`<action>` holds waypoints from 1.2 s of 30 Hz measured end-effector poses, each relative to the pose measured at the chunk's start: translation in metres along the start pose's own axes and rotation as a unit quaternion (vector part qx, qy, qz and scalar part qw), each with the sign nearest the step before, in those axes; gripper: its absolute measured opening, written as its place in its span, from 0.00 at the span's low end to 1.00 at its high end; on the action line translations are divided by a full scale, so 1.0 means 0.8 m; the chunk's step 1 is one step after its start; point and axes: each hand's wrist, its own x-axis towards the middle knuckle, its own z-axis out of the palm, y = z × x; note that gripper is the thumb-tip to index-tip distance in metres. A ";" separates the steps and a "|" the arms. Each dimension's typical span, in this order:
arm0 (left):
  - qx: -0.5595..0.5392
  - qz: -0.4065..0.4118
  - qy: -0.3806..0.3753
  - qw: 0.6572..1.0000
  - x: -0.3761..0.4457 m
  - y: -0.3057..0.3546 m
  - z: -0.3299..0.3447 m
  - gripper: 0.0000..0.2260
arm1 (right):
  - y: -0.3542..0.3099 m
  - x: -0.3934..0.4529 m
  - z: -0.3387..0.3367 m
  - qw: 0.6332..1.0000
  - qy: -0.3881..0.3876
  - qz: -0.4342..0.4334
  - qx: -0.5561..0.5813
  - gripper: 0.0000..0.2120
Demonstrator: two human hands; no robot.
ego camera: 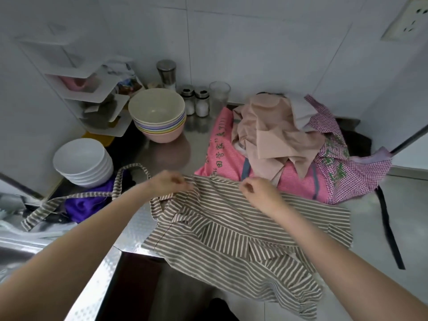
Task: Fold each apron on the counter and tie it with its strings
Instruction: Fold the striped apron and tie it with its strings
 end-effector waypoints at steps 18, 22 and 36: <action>-0.176 -0.032 0.000 0.984 0.037 -0.012 0.026 0.23 | -0.011 0.108 0.027 0.992 -0.086 0.054 -0.069 0.13; -0.177 -0.042 0.041 0.982 0.031 -0.018 0.011 0.18 | -0.065 0.128 0.030 0.990 -0.116 -0.061 -0.053 0.28; 0.175 -0.051 -0.002 0.983 0.020 -0.055 0.031 0.12 | -0.108 0.139 0.068 0.994 0.075 -0.034 -0.077 0.14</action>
